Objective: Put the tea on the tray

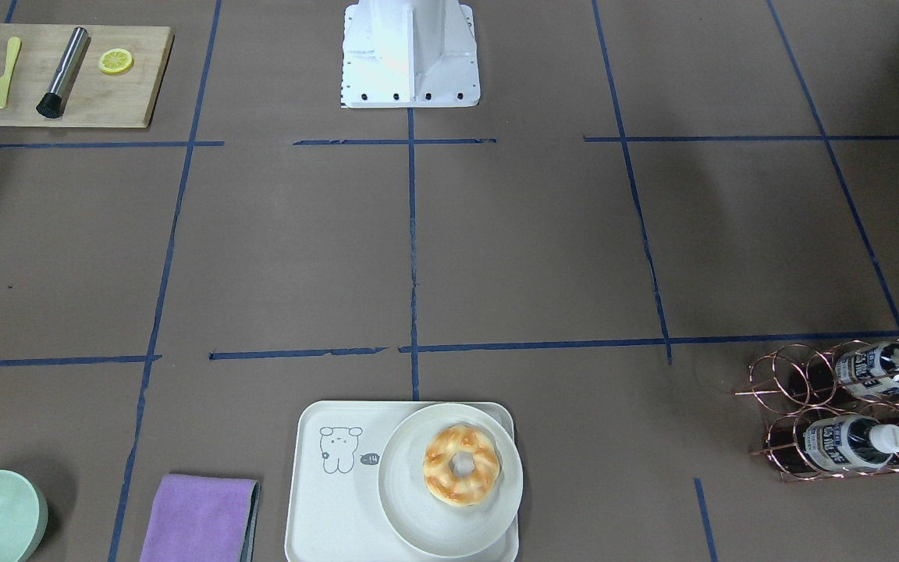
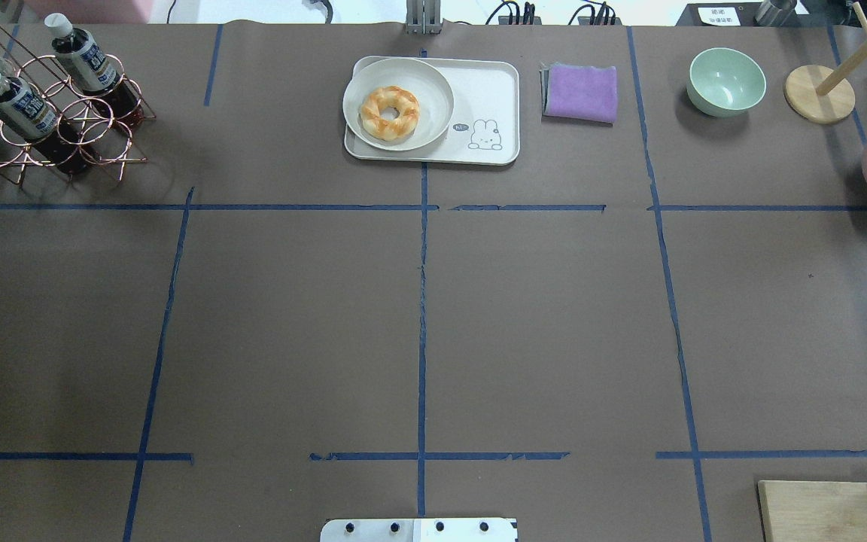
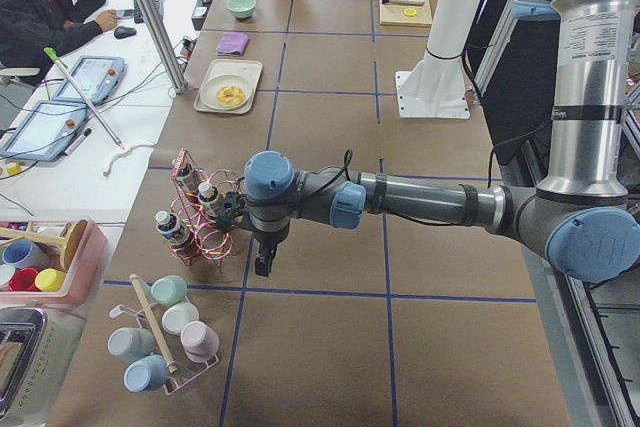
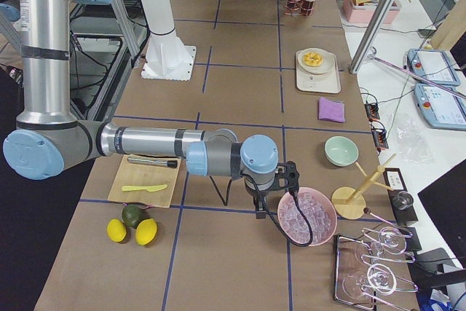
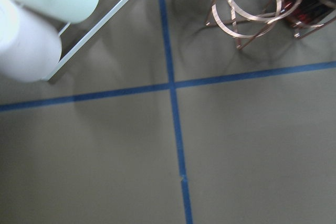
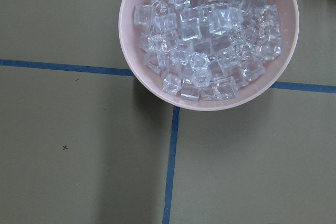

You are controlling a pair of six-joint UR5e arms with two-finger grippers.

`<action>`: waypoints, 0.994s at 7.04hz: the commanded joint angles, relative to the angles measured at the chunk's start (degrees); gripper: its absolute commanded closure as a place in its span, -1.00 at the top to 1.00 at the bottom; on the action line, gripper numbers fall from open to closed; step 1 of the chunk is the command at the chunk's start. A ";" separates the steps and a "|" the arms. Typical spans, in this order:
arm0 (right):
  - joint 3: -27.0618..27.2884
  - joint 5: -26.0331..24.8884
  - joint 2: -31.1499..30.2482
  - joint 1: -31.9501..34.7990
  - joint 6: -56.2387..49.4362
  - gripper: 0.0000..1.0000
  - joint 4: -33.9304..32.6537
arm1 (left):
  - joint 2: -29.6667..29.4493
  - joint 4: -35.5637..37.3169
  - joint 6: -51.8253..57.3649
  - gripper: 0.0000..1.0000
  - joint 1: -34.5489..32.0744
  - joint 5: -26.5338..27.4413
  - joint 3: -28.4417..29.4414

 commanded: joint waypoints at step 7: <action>-0.77 0.24 0.22 0.00 0.24 1.00 3.67 | -1.65 -38.73 -39.14 1.00 17.25 25.93 -1.37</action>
